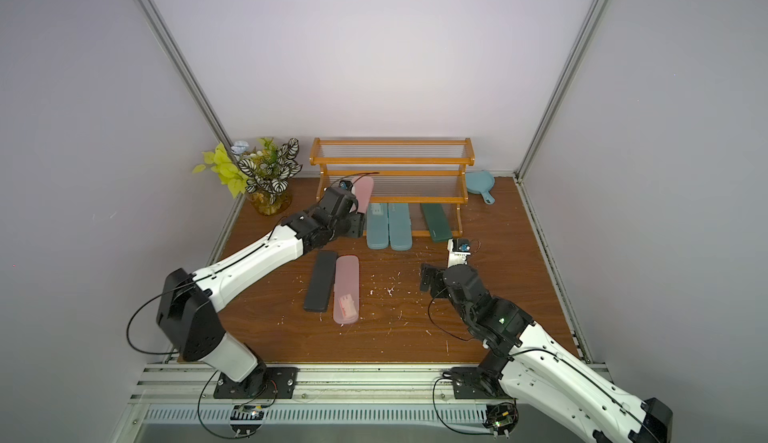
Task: Remove the pencil cases from the shelf
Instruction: Pick up the pencil case from the shelf, then place the pencil case at the center of the board.
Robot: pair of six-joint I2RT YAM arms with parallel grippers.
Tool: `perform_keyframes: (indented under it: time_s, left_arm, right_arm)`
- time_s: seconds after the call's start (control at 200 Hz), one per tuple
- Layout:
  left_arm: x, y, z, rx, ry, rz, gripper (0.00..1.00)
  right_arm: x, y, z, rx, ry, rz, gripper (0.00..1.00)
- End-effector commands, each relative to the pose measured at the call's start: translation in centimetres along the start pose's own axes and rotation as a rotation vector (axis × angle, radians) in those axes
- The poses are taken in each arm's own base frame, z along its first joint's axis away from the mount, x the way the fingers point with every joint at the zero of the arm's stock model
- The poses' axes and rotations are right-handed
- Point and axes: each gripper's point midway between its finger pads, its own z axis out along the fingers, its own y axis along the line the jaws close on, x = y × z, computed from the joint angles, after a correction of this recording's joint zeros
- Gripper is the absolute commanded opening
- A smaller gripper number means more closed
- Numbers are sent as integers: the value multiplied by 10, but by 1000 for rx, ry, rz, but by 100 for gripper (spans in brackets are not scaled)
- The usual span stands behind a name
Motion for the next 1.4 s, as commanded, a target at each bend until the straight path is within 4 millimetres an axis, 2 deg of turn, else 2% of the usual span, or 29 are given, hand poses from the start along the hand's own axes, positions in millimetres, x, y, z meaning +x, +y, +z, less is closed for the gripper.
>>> perform_keyframes:
  time_s: [0.0,0.2,0.46,0.806,1.036,1.391]
  left_arm:
    - [1,-6,-23,16,-78,-58,61]
    - [34,-16,-54,19,-108,-68,61]
    - [84,-26,-72,29,-109,-143,59]
    - [146,-65,-66,55,-70,-167,59]
    - [187,-76,-58,52,-23,-194,60]
    - [221,-107,-43,79,16,-175,60]
  right_arm:
    - [-21,1,-3,17,-61,-6,99]
    - [-23,3,3,42,-58,-24,99]
    - [-35,-4,1,95,-101,3,99]
    - [-45,-13,-3,160,-136,35,99]
    - [-50,-19,-5,205,-151,45,99]
    - [-46,-30,-7,255,-156,42,99]
